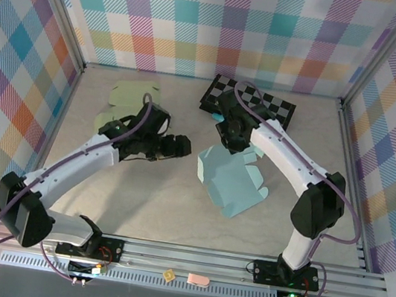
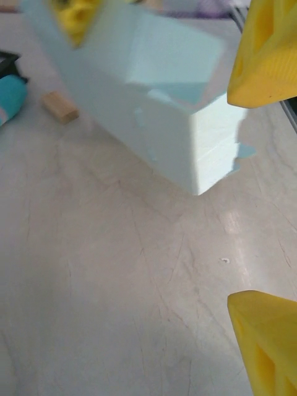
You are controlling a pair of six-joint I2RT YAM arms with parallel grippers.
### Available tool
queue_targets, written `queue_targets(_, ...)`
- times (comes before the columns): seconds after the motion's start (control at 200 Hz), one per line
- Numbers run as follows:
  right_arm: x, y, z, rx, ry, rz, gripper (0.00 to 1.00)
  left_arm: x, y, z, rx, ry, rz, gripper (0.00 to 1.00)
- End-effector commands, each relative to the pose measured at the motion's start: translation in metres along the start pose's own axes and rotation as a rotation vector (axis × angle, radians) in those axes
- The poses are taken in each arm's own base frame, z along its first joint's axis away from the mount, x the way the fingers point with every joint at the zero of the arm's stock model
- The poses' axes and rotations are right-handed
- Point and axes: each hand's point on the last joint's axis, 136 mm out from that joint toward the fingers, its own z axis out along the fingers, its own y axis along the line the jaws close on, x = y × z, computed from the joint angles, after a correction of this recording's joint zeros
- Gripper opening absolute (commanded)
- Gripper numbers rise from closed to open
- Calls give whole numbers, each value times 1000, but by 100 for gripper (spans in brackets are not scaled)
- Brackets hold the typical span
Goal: Fold the paper box
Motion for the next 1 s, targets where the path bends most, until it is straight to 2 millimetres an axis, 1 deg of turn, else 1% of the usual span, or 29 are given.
queue_targets(0.0, 2, 17, -2, -68, 36, 32, 0, -4, -14, -12, -51, -96, 184, 78)
queue_targets(0.035, 2, 15, 0, -57, 38, 39, 0, -1, -15, -10, -79, -105, 222, 78)
queue_targets(0.055, 2, 15, 1, -52, 38, 43, 0, 0, -15, -10, -99, -113, 240, 82)
queue_targets(0.115, 2, 12, 4, -39, 48, 58, 0, 6, -16, -2, -128, -111, 275, 84)
queue_targets(0.135, 1, 12, 4, -40, 52, 62, 0, 8, -17, 1, -130, -108, 282, 90)
queue_targets(0.24, 1, 10, 6, -31, 62, 70, 0, 16, -31, 18, -123, -98, 333, 91)
queue_targets(0.29, 0, 9, 6, -27, 64, 74, 0, 15, -32, 23, -168, -112, 361, 91)
queue_targets(0.34, 1, 9, 6, -23, 72, 83, 0, 13, -22, 26, -253, -120, 364, 91)
queue_targets(0.435, 2, 7, 7, -16, 86, 95, 0, 10, -11, 35, -332, -128, 366, 89)
queue_targets(0.53, 2, 6, 7, -13, 93, 99, 0, 5, -11, 41, -358, -144, 381, 84)
queue_targets(0.58, 3, 4, 7, -7, 95, 101, 0, 4, -12, 44, -365, -143, 391, 79)
queue_targets(0.625, 3, 3, 7, -4, 95, 104, 0, 3, -13, 46, -377, -148, 401, 78)
queue_targets(0.68, 3, 1, 8, -2, 99, 111, 0, 4, -13, 49, -385, -143, 411, 71)
queue_targets(0.735, 5, -1, 10, -2, 114, 123, 0, 7, -12, 52, -384, -134, 414, 61)
queue_targets(0.775, 6, -2, 12, -4, 127, 134, 0, 8, -11, 54, -379, -133, 413, 51)
queue_targets(0.805, 8, -3, 14, -5, 139, 144, 0, 9, -10, 55, -378, -134, 412, 42)
queue_targets(0.87, 11, -5, 16, -20, 162, 162, 0, 10, -6, 55, -385, -138, 414, 15)
queue_targets(0.91, 13, -6, 17, -29, 172, 173, 0, 10, -4, 55, -388, -138, 420, 2)
queue_targets(0.92, 13, -6, 17, -32, 175, 175, 0, 11, -3, 56, -390, -135, 424, 0)
queue_targets(0.975, 13, -8, 18, -46, 184, 185, 0, 13, 0, 57, -394, -124, 446, 0)
queue_targets(0.995, 14, -8, 18, -51, 188, 185, 3, 13, 1, 57, -394, -119, 453, 0)
